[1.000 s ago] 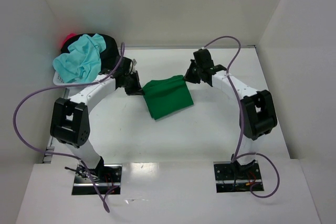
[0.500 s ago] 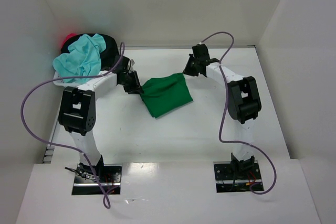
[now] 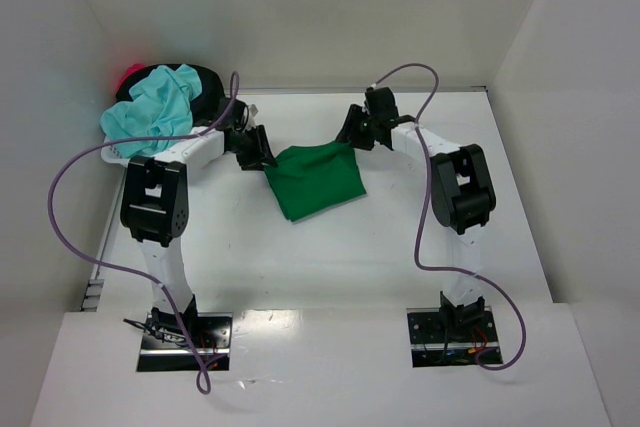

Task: Fold and stack the t-shirts
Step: Fold the long partially folded tshirt into a neat square, then smooth out wrinkles on the folded tshirt

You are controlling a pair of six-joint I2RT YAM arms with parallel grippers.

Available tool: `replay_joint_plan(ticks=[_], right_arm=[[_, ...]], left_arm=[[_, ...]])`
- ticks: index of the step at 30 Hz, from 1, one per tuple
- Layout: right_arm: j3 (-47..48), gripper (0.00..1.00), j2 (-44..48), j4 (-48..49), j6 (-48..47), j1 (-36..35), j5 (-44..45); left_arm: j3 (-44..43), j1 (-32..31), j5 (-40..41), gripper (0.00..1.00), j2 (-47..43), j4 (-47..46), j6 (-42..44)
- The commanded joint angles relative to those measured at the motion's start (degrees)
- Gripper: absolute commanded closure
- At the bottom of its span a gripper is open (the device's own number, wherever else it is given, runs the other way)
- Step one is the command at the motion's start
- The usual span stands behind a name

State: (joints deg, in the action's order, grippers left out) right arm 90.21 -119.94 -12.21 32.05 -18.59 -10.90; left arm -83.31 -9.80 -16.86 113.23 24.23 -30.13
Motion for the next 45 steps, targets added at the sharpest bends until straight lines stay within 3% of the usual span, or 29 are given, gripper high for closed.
replay_joint_plan(ticks=[1,5,11,16,21,28,32,33,34,37,45], right_arm=[[-3.29,0.44,3.13,4.99,-0.93,0.04,-4.74],[-3.82,0.38,3.13,5.53,-2.17,0.04,-6.32],[-4.35,0.38,2.61,7.37,-2.17,0.04,-7.47],[-3.73,0.38,1.38,7.99,-1.12,0.04,-9.14],[-0.66,0.45,-1.52,5.88,-2.43,-1.98,-8.53],[1.81,0.67,-4.34,4.65,-2.43,-2.5,-8.0],[2.33,0.9,-4.34,3.6,-2.43,-2.5,-6.25],[2.33,1.0,-3.55,3.59,-2.43,-2.5,-5.63],[2.33,1.0,-3.02,3.59,-2.43,-2.5,-5.02],[1.63,1.0,0.74,3.59,-1.73,-2.5,-2.21],[-2.75,1.0,12.0,2.54,-1.73,-2.5,0.61]], left_arm=[[-0.72,0.75,-1.59,0.47,0.68,-1.2,1.48],[-0.72,0.75,-1.59,0.46,0.68,-1.2,1.48],[-0.72,0.75,-2.12,0.46,1.2,-1.2,1.48],[-1.24,0.75,-2.64,0.52,2.26,-1.73,1.48],[-1.24,0.75,-2.65,0.58,2.79,-1.73,1.48],[-2.39,0.75,-3.18,0.66,3.31,-1.73,1.48],[-2.91,0.75,-3.18,0.79,3.31,-1.73,1.48],[-2.91,0.75,-3.18,0.84,3.31,-1.73,2.0],[-3.52,0.75,-3.18,0.92,3.31,-1.73,2.0],[-4.05,0.75,-3.18,1.0,2.26,-1.2,2.0],[-6.34,0.75,-4.32,1.0,-0.72,-0.15,2.53]])
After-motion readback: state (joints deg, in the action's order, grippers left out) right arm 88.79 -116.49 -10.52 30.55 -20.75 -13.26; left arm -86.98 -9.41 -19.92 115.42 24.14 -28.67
